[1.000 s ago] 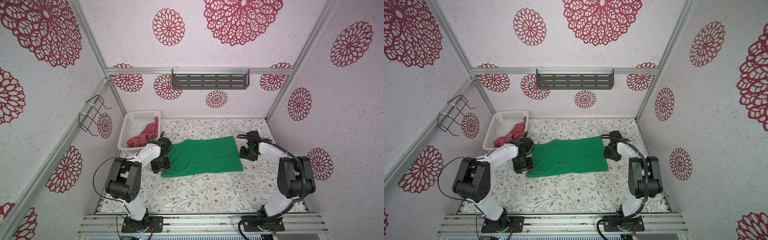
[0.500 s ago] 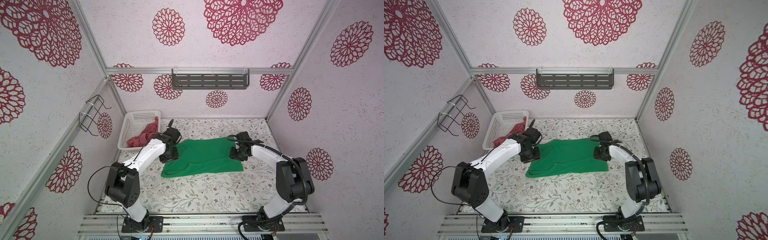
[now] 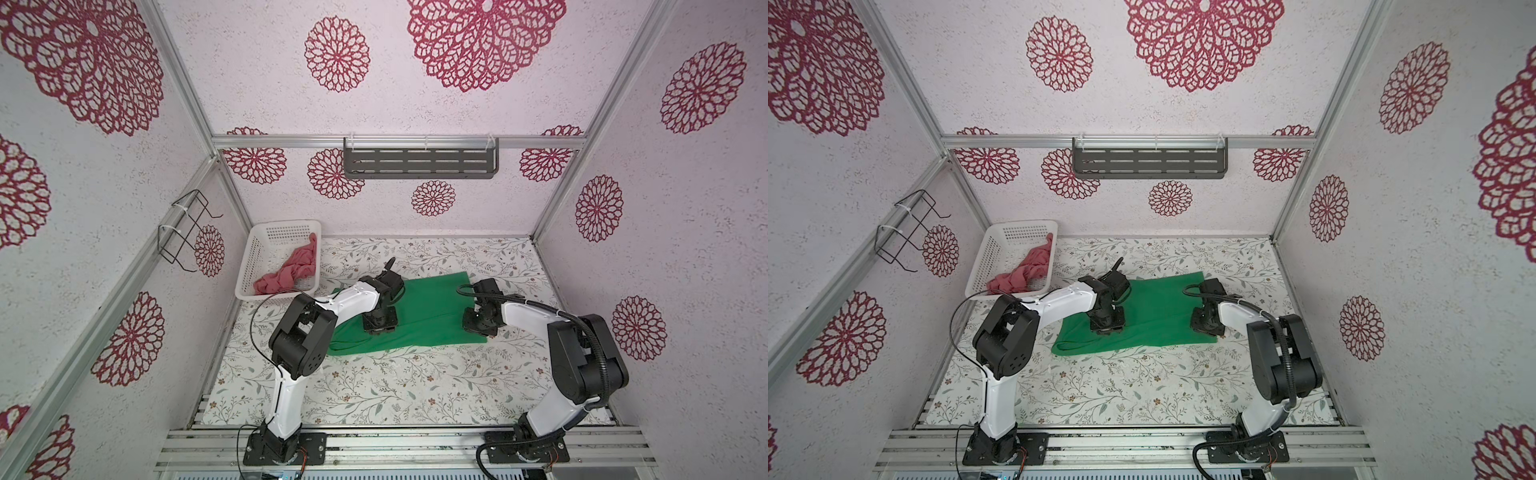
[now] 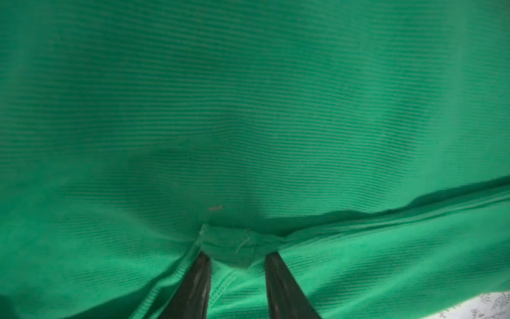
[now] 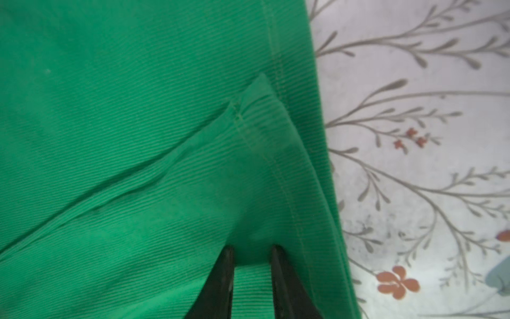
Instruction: Fold and stack the tank tops
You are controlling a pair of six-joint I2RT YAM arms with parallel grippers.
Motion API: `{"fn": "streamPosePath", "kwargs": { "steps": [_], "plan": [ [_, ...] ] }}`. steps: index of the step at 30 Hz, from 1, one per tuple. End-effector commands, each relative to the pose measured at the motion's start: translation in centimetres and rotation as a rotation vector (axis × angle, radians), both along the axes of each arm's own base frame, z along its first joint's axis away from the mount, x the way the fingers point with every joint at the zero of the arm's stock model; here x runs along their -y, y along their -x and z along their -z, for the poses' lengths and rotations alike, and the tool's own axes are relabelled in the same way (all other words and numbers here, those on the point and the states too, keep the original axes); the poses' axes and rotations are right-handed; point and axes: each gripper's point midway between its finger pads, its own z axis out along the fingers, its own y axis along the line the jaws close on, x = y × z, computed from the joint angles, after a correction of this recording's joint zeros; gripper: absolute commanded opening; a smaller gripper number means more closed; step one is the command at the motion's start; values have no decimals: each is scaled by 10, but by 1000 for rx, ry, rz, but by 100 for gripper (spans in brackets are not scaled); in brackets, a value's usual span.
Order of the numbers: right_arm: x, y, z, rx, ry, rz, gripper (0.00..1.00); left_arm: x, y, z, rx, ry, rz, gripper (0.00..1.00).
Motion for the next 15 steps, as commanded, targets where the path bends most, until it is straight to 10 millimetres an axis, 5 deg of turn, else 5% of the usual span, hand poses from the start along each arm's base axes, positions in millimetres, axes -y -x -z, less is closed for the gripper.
{"fn": "streamPosePath", "kwargs": {
  "steps": [1,8,12,15],
  "plan": [
    [33,40,20,-116,119,72,27,-10,17,14,-50,-20,0,37],
    [45,81,19,-163,130,113,28,-33,79,31,-172,-66,-3,36],
    [39,105,13,-189,85,117,28,-30,112,15,-193,-36,3,35],
    [28,102,-12,-158,29,76,31,-32,105,-13,-150,-36,26,37]
  ]
}}
